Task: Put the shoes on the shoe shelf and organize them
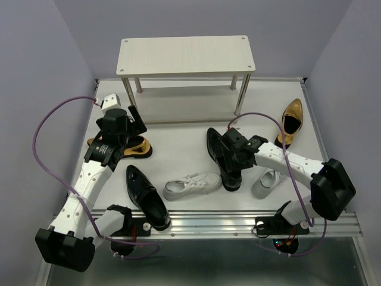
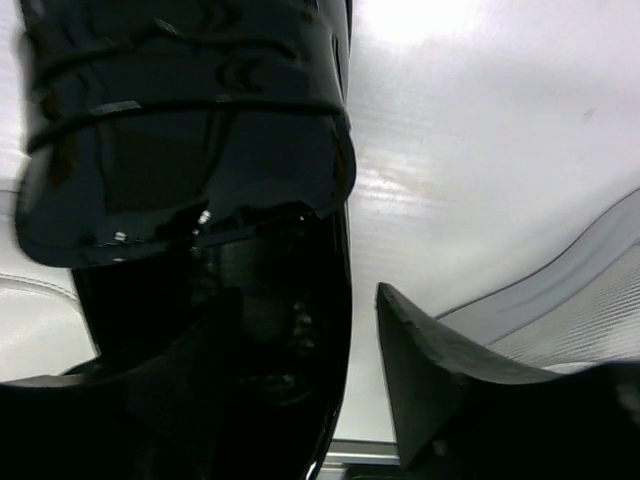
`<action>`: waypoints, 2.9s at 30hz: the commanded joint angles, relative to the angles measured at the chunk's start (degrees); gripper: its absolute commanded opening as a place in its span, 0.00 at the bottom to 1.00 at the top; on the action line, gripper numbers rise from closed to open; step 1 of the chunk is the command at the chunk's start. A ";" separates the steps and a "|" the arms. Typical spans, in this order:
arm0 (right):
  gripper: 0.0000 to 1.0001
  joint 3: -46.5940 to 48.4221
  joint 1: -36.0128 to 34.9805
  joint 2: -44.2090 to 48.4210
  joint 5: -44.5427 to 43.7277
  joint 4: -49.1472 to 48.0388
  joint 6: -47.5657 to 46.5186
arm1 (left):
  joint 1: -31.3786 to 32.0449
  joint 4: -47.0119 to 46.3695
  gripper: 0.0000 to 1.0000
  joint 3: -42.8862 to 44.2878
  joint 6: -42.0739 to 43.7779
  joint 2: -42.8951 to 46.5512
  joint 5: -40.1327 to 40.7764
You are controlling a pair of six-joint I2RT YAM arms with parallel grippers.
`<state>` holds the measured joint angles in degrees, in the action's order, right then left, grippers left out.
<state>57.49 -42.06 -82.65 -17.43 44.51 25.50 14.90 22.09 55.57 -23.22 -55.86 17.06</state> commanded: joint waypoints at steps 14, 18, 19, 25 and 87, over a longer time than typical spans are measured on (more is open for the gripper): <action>0.01 7.26 -0.21 6.89 -1.20 5.66 2.73 | -0.31 -2.84 0.98 -1.08 -0.60 -0.13 -0.27; 0.01 16.75 -0.21 5.75 -1.20 13.20 -1.05 | -0.22 -2.75 0.98 -1.08 -0.51 0.22 0.08; 0.01 18.60 -0.21 5.31 -0.85 14.71 -1.93 | -0.22 -2.75 0.98 -0.91 -0.51 0.31 0.17; 0.01 32.49 -0.74 2.93 7.85 24.48 -9.58 | -0.22 -3.02 0.98 0.06 -0.59 -0.65 2.18; 0.01 80.85 8.67 -23.78 -16.24 -3.99 -1.86 | -0.22 -1.87 0.98 -0.82 -3.23 3.12 -2.12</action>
<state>137.23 -34.87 -108.62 -36.64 46.78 19.84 14.90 20.86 54.98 -27.14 -54.11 15.00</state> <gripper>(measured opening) 0.065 0.985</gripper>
